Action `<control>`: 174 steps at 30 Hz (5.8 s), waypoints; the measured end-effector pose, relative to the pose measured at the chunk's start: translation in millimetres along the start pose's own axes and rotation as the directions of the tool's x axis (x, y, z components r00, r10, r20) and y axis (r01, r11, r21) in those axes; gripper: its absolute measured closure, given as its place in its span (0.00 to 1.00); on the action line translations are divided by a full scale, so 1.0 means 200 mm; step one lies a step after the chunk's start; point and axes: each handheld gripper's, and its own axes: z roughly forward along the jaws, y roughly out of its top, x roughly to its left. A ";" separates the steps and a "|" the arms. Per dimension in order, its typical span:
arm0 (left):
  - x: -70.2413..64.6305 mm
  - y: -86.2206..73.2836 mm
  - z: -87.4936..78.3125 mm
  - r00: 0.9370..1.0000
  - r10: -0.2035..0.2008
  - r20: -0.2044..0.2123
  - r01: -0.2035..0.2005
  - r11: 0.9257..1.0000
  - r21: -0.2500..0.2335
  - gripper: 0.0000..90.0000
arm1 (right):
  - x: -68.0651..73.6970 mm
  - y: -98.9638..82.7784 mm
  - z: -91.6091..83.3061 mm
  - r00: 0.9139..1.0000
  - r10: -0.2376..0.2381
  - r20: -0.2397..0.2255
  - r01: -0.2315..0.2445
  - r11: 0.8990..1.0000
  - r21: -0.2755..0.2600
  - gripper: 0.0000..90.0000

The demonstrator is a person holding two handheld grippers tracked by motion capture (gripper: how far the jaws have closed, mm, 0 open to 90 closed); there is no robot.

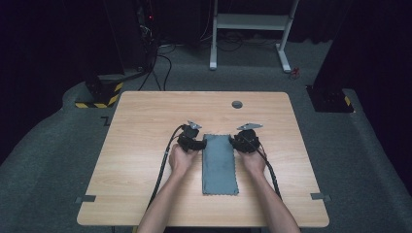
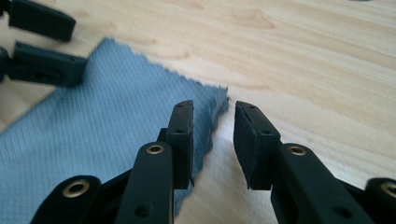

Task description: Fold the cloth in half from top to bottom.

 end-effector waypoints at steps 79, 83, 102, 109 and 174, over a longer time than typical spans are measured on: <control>-0.06 -0.02 -0.21 0.962 0.164 0.219 -0.144 0.984 -0.103 0.98 | 0.09 0.04 -0.16 0.985 -0.141 -0.100 0.139 0.990 -0.025 1.00; -0.06 -0.05 -0.22 0.961 0.149 0.234 -0.126 0.986 -0.109 0.98 | 0.10 0.00 -0.17 0.983 -0.141 -0.118 0.138 0.990 -0.031 1.00; -0.13 -0.15 -0.28 0.954 0.182 0.240 -0.153 0.979 -0.132 0.99 | 0.11 -0.11 -0.23 0.976 -0.130 -0.175 0.118 0.990 -0.075 1.00; -0.14 -0.17 -0.30 0.955 0.182 0.236 -0.150 0.978 -0.147 0.99 | 0.11 -0.13 -0.24 0.973 -0.143 -0.183 0.129 0.988 -0.086 1.00; -0.25 -0.47 -0.40 0.911 0.252 0.326 -0.208 0.964 -0.163 0.97 | 0.29 -0.46 -0.42 0.935 -0.280 -0.218 0.259 0.959 -0.117 0.98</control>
